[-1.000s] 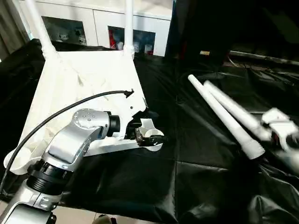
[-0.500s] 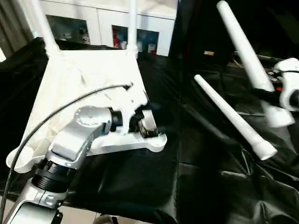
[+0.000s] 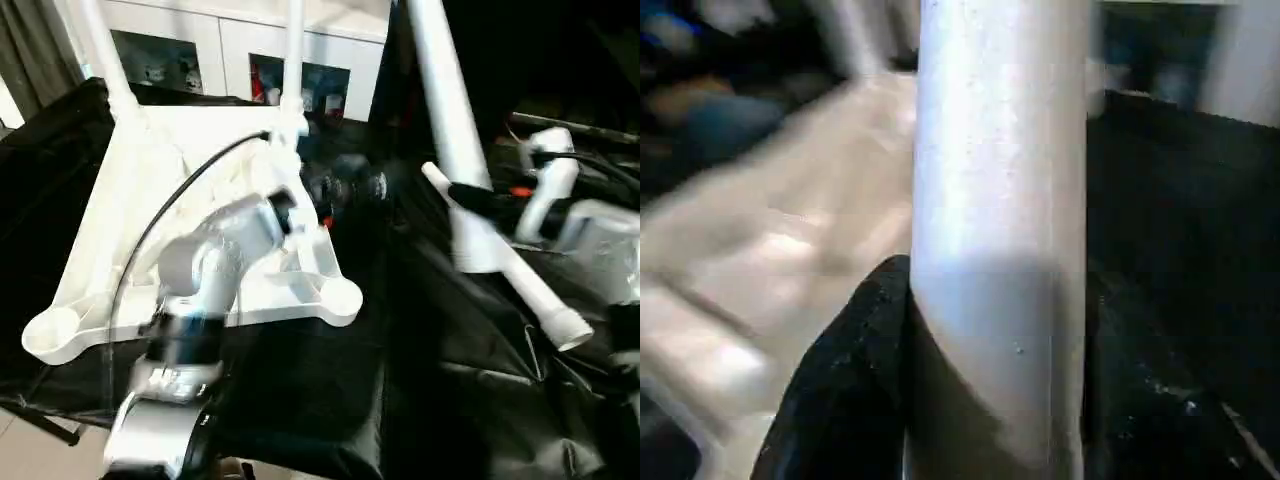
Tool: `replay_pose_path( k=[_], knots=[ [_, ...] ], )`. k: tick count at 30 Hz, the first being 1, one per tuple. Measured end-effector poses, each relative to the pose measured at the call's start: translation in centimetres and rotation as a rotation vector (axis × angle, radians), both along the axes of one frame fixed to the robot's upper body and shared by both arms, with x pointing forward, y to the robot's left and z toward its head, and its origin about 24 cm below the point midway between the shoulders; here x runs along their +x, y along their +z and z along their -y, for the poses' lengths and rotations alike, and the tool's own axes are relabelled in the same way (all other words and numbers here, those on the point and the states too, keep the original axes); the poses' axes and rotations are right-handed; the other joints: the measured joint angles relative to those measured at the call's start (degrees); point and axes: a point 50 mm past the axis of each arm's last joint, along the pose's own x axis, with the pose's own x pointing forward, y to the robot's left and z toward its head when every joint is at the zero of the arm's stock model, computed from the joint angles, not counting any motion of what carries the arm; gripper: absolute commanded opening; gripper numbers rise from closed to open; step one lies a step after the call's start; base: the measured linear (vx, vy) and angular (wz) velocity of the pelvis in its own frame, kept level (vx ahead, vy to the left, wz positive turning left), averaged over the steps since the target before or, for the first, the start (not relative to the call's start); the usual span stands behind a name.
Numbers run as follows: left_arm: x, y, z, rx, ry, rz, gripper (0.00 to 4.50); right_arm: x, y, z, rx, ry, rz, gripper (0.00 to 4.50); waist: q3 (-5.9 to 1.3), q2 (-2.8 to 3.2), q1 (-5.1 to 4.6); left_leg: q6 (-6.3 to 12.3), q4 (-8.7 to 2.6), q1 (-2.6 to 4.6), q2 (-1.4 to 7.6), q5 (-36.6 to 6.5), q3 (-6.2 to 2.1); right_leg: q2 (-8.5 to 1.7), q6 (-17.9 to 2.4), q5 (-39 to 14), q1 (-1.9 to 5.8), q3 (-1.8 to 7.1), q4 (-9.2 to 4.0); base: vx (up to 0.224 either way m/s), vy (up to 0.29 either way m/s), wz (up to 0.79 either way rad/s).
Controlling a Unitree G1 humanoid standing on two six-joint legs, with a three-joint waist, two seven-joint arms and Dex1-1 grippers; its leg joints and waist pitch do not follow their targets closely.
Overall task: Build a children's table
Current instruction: Pick table leg
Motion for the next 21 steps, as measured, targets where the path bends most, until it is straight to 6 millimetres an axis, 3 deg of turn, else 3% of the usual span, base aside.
replay_pose_path(
  k=[5,8,21],
  knots=[
    [0.7,-0.1,1.2,-0.062,0.005,-0.071,4.5,-1.4,-0.8,-2.7,0.13,0.123,-0.039,1.82,0.01,-0.02,0.94,0.02,-0.08,-0.04,-0.01,0.0,0.02,-0.02,0.0,0.0,0.0,0.01,-0.15,0.0,0.0,0.0],
    [0.8,-0.1,1.6,-0.077,0.0,-0.096,4.5,-2.0,-0.8,-3.2,0.157,0.157,-0.049,1.82,0.01,-0.02,1.41,0.01,-0.14,-0.03,-0.01,0.0,0.02,-0.02,0.0,0.0,0.03,-0.02,-0.2,0.0,0.0,0.0],
    [0.8,0.2,2.4,-0.102,-0.013,-0.114,4.5,-3.1,-1.2,-5.0,0.176,0.212,-0.083,1.82,0.01,-0.02,1.47,-0.03,-0.21,0.01,-0.01,0.0,0.0,-0.02,0.1,0.0,0.06,-0.03,-0.26,0.0,0.0,0.0]
  ],
)
